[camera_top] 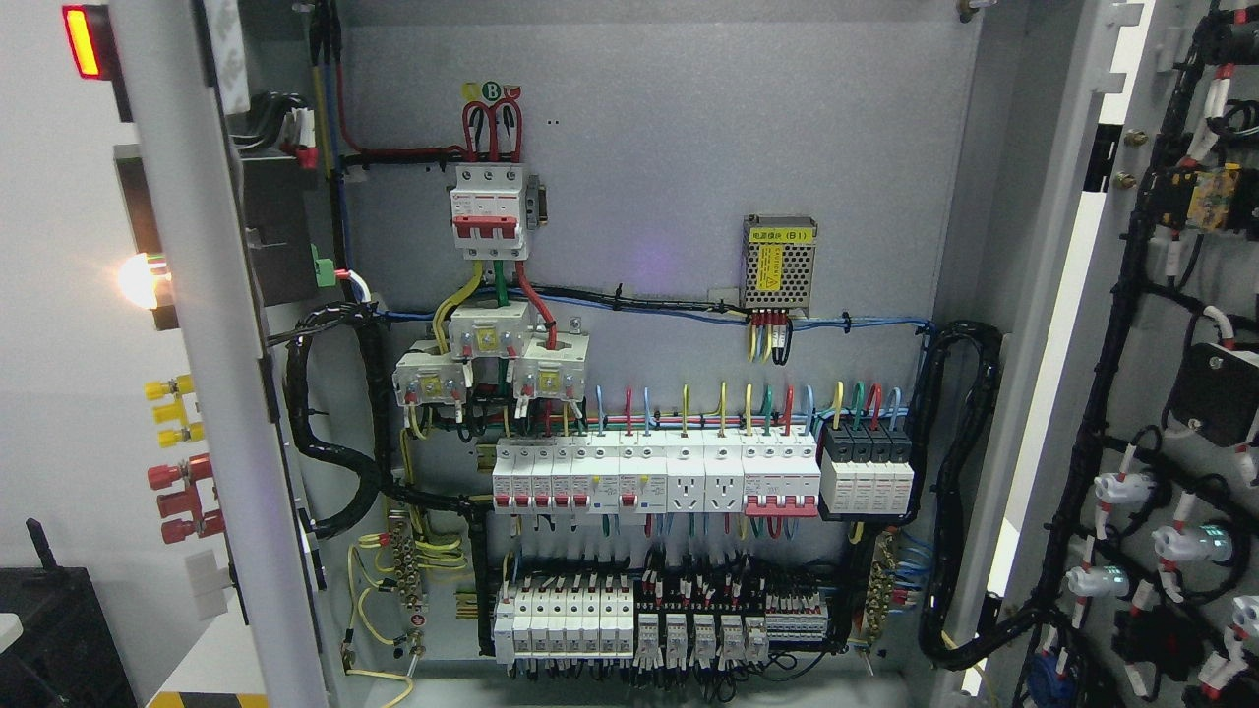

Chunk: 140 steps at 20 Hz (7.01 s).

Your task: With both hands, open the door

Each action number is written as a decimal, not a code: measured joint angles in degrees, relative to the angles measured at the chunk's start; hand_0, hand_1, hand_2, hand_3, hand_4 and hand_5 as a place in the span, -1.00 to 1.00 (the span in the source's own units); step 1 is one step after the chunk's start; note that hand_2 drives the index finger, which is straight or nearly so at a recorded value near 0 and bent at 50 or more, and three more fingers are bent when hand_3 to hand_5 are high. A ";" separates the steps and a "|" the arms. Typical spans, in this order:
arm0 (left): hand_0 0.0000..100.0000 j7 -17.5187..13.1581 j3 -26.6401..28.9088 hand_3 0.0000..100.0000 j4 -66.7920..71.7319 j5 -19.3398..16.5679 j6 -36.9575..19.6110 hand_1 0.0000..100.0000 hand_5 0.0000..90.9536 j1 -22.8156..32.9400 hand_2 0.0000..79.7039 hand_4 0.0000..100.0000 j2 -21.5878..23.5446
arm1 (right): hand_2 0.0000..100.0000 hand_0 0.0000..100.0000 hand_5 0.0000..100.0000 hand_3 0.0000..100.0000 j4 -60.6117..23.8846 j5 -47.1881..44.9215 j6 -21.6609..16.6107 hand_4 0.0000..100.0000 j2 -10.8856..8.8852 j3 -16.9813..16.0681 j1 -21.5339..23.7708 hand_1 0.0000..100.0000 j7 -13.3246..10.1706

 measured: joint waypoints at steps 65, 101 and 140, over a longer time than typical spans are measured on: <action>-1.00 -0.02 0.00 -1.00 0.00 0.00 0.00 -1.00 -1.00 0.02 -1.00 -1.00 0.00 | -1.00 -0.23 -1.00 -1.00 -0.35 6.90 1.06 -1.00 5.64 4.47 -1.99 -1.00 -8.38; -1.00 -0.04 0.00 -1.00 0.00 0.00 0.00 -1.00 -1.00 0.00 -1.00 -1.00 0.00 | -1.00 -0.23 -1.00 -1.00 -8.39 11.57 -21.14 -1.00 -8.13 -6.69 24.51 -1.00 -19.83; -1.00 -19.11 0.00 -1.00 -0.69 0.00 -0.14 -1.00 -1.00 -1.57 -1.00 -1.00 -0.03 | -1.00 -0.23 -1.00 -1.00 -18.89 15.06 -40.65 -1.00 -17.18 -17.87 47.24 -1.00 -20.30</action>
